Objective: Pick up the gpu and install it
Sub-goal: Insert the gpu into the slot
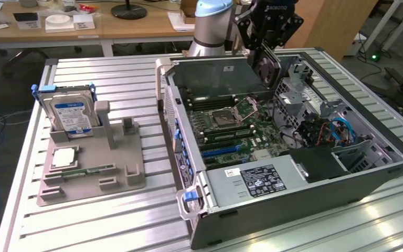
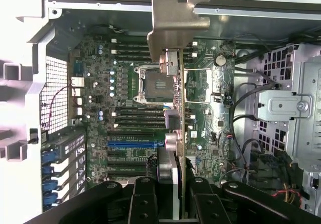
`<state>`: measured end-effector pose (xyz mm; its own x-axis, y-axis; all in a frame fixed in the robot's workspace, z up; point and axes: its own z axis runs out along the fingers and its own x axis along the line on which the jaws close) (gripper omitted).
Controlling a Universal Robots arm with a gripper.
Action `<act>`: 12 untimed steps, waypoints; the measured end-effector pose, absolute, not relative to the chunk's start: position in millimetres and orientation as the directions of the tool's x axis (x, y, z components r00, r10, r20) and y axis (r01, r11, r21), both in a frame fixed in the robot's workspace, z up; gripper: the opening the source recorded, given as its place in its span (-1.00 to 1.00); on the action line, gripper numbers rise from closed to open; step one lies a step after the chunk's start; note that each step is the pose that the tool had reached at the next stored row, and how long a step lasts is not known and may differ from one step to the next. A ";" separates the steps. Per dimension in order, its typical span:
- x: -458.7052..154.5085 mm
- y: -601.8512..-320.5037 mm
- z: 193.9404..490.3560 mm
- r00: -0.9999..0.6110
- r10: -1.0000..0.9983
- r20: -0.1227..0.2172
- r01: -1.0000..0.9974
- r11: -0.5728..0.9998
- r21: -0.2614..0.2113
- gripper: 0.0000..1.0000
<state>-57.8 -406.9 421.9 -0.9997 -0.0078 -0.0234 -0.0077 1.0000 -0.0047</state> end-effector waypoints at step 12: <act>-60.2 -407.8 421.9 -0.997 -0.076 -0.023 -0.076 0.997 -0.005 -0.44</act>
